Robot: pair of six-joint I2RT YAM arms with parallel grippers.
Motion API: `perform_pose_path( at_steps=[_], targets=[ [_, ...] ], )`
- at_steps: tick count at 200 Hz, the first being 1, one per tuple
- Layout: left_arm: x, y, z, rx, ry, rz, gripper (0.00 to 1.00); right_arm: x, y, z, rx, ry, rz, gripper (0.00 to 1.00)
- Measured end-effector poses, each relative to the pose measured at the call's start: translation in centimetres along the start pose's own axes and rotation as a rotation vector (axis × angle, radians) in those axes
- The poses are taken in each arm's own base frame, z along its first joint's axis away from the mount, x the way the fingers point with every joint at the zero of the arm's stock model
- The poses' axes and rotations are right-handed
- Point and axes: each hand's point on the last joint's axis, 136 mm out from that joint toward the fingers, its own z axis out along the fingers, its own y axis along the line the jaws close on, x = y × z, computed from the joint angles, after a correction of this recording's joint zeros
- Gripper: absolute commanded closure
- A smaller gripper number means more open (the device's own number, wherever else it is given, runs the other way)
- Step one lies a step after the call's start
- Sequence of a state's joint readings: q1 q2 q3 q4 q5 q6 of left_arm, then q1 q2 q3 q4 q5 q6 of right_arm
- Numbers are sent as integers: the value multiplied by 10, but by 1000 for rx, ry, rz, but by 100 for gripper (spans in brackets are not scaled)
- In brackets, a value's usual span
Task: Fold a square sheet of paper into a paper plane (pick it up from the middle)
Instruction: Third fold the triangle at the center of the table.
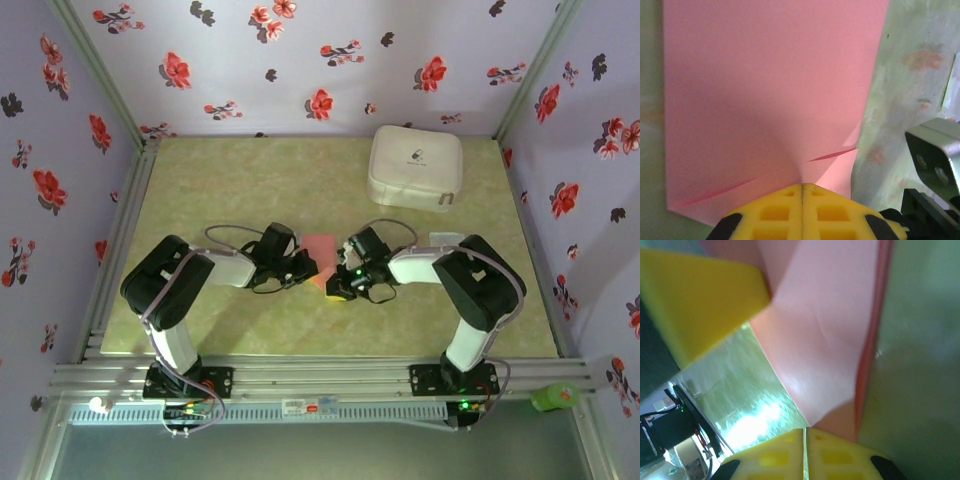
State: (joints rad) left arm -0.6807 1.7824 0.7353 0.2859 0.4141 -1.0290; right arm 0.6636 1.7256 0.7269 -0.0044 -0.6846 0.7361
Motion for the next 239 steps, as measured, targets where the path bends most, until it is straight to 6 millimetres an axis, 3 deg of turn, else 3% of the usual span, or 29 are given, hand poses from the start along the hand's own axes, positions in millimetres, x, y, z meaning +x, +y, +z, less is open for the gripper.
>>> perform_pose_path(
  at_steps=[93,120,153,239],
  targets=[
    [0,0,0,16,-10,-8,97,23,-6,-17,9,7,-12,91],
    [0,-1,-1,22,-23,-27,96,14,10,-27,-27,-33,-12,91],
    [0,0,-1,16,-50,-43,96,-5,20,-23,-35,-50,5,92],
    [1,1,-3,7,-71,-57,95,-24,4,2,-12,-37,85,93]
  ],
)
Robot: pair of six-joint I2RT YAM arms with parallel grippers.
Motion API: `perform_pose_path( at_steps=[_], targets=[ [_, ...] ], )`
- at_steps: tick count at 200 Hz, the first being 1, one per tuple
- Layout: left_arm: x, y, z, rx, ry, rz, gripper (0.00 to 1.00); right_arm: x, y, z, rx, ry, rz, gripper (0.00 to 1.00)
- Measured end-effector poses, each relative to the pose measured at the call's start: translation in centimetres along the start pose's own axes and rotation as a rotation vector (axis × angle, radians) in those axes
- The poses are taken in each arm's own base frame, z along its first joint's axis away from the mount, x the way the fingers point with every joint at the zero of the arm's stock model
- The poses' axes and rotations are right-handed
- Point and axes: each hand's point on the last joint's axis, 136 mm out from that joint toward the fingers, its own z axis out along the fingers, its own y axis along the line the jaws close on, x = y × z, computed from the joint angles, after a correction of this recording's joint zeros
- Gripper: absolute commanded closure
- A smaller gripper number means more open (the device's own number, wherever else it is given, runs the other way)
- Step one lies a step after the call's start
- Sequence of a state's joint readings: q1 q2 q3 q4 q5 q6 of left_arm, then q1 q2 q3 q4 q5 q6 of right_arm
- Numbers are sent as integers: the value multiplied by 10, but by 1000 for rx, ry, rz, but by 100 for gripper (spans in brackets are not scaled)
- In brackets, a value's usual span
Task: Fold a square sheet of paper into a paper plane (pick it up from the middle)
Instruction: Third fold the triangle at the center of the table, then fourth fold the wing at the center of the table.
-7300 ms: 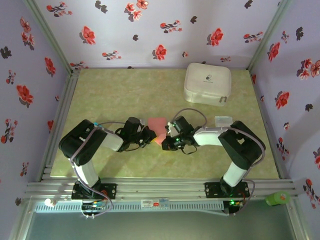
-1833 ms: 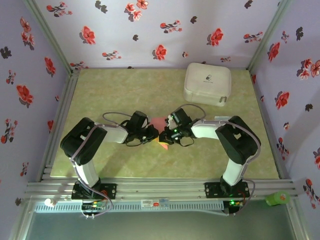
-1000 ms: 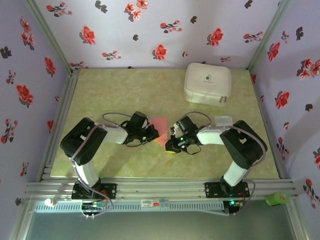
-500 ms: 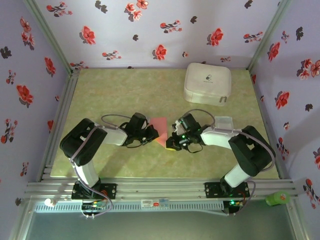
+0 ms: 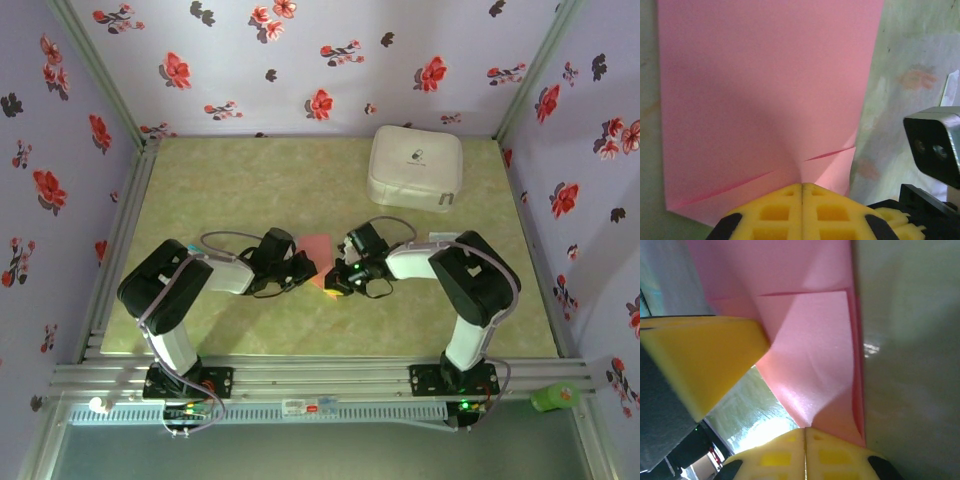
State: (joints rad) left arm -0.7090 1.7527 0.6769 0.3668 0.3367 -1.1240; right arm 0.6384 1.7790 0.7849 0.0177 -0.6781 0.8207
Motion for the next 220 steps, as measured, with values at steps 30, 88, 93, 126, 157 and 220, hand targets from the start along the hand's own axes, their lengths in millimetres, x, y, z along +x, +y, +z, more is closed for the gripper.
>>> perform_pose_path(
  at_steps=[30,88,93,126,157,220],
  targets=[
    [0,0,0,-5,1,0,91,-2,-3,-1,-22,-15,-9,96],
    [-10,-16,-12,-41,-16,49,90,-2,-2,-1,-45,-21,-21,96],
    [-11,-20,-13,-37,-21,53,92,-2,-2,-2,-45,-22,-21,96],
    [-5,-29,-17,-34,-37,56,99,-2,-2,-2,-45,-21,-21,96],
    [6,-27,-11,-20,-20,41,99,-2,-2,-2,-45,-21,-21,96],
    [13,-9,2,-45,2,6,97,-2,-3,-2,-46,-22,-19,96]
  ],
)
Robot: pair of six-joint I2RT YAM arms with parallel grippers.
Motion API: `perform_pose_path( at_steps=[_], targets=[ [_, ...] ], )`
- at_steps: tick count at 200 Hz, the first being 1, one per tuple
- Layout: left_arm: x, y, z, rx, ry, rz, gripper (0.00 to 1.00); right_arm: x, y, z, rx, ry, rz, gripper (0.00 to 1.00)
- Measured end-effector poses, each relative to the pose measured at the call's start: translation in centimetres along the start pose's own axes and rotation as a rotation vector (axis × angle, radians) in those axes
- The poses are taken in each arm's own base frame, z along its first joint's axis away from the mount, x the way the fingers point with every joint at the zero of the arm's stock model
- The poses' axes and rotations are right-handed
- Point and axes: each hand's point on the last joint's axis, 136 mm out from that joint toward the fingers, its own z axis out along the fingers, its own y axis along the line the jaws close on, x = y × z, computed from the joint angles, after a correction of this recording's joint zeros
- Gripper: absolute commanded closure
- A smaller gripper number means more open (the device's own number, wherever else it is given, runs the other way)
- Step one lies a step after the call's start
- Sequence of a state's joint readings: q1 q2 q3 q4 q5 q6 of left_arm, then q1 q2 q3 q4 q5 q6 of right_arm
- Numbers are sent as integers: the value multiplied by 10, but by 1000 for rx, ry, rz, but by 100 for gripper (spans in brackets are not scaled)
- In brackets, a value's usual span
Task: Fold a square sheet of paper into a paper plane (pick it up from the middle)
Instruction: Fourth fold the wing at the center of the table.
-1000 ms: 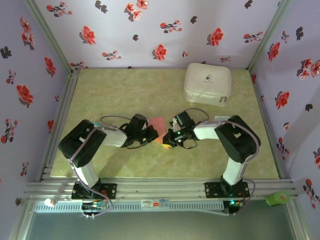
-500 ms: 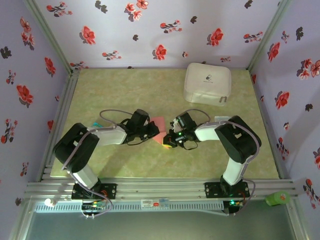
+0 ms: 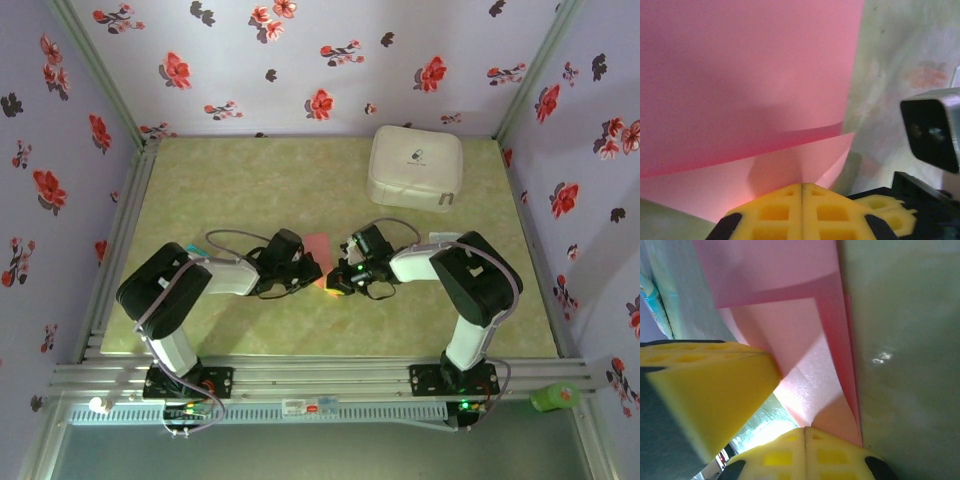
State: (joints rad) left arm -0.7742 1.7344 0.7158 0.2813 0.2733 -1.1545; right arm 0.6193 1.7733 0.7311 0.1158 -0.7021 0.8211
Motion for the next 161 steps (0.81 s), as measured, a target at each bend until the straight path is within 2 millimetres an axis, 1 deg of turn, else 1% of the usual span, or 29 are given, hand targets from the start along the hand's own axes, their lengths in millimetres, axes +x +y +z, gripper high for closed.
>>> perform_pose_path(
  at_steps=[25,65,104,124,161],
  targets=[
    [1,4,1,-1,-1,0,97,0,0,0,-1,1,0,96],
    [-7,9,-2,8,-7,-16,95,0,0,0,-6,0,-2,97],
    [-37,23,-11,3,-59,-46,95,0,-1,0,-7,0,-3,98],
    [-49,29,-15,2,-86,-55,94,0,-1,0,-9,0,-7,98],
    [-60,38,-23,10,-119,-71,95,1,-1,0,-11,0,-10,97]
  ],
)
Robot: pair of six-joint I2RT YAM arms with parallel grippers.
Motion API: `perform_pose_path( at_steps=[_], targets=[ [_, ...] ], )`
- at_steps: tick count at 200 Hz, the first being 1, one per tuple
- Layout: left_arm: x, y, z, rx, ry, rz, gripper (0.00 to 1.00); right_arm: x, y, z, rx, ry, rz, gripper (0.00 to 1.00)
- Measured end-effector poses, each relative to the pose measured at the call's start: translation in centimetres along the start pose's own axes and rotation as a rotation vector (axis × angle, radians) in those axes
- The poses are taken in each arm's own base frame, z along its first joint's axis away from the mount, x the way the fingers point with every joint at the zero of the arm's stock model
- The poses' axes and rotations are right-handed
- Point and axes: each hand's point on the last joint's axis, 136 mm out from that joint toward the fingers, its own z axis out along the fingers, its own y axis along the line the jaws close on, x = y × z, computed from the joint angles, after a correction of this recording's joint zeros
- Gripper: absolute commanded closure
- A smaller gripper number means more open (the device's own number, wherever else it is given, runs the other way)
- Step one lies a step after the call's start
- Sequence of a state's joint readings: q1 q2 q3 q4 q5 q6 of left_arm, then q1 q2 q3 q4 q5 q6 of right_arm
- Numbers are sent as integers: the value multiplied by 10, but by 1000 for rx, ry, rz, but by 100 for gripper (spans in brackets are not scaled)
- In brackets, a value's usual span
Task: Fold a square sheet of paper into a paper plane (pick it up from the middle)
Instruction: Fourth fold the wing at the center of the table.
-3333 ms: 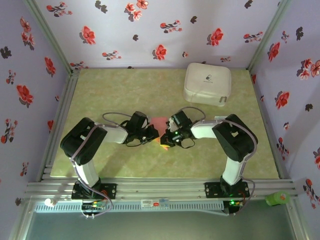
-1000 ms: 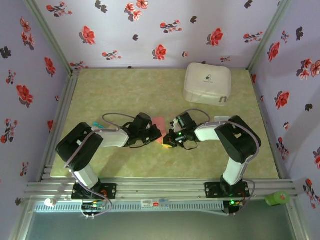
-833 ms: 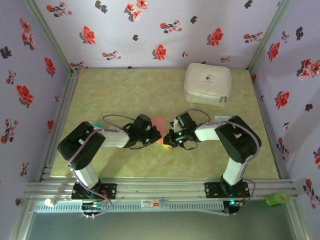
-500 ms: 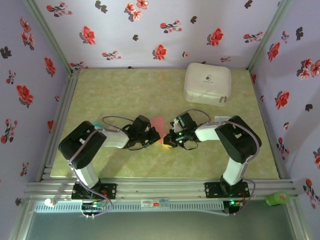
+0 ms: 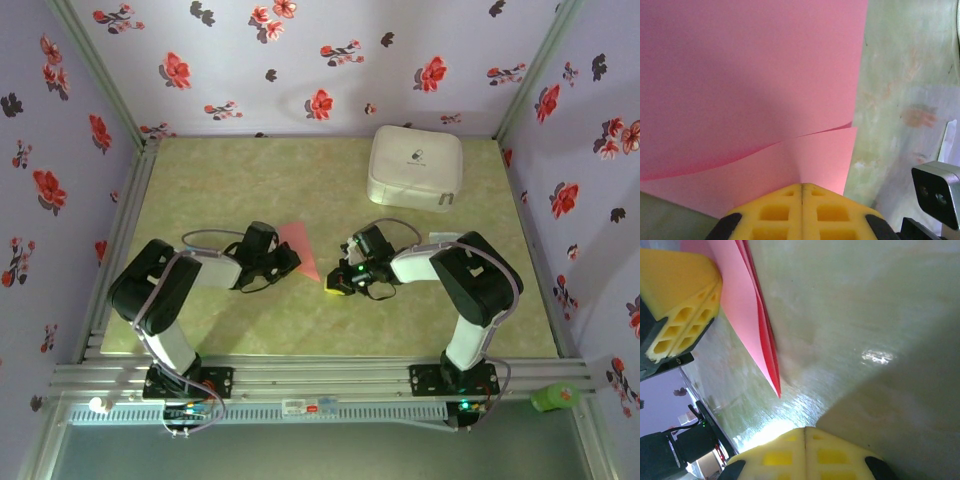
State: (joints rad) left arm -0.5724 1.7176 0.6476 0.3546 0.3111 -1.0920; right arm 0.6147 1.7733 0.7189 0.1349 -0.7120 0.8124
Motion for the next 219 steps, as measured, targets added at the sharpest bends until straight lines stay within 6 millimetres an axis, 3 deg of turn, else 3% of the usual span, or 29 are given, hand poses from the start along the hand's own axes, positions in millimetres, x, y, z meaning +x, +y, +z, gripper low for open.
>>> perform_pose_path(
  at_steps=[53,112,148,219],
  targets=[
    [2,-1,0,9,14,2,94,1,3,-8,16,3,20,95],
    [20,-8,3,23,61,27,94,-41,58,-12,-45,-54,-57,95],
    [30,-13,6,38,80,40,94,-45,48,3,1,-31,-35,95],
    [30,-15,7,47,78,26,90,-28,21,20,108,29,-25,96]
  ],
)
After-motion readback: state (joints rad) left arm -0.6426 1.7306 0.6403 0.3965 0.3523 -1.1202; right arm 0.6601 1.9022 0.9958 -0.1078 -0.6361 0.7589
